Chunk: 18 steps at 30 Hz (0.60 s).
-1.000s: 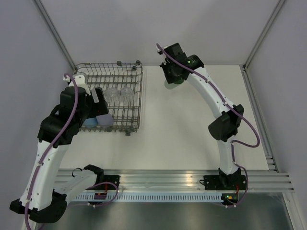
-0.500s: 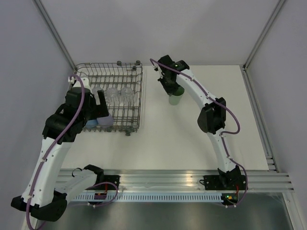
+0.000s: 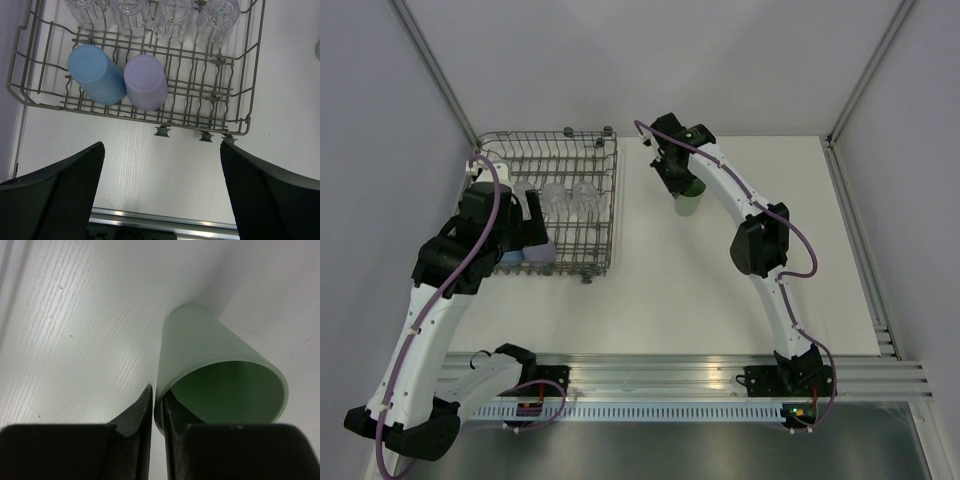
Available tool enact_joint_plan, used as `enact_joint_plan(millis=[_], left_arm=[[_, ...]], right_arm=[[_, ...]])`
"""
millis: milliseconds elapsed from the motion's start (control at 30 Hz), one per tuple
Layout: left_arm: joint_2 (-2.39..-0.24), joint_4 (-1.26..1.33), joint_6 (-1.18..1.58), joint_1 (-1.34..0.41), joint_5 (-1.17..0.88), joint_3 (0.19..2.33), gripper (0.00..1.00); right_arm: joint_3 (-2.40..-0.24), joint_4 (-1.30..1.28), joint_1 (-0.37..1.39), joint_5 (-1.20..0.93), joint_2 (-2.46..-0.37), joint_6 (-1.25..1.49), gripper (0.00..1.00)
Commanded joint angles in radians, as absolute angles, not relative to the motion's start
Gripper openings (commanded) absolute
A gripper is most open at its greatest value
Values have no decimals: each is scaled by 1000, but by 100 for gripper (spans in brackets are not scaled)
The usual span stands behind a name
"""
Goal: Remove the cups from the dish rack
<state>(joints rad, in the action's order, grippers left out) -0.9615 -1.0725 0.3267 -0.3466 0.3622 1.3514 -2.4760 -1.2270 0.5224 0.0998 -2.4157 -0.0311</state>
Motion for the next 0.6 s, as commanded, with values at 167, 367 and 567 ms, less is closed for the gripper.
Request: enact_joint_plan(millis=[167, 367, 567], left_arm=[[-980, -1069, 302, -348, 373, 1342, 100], [-1002, -1034, 334, -348, 390, 1315, 100], [-999, -961, 368, -348, 417, 1281, 100]], right_arm=[[-2525, -1198, 523, 129, -2356, -32, 45], [-2508, -1172, 523, 173, -2244, -29, 58], [-2407, -1109, 523, 167, -2062, -20, 98]])
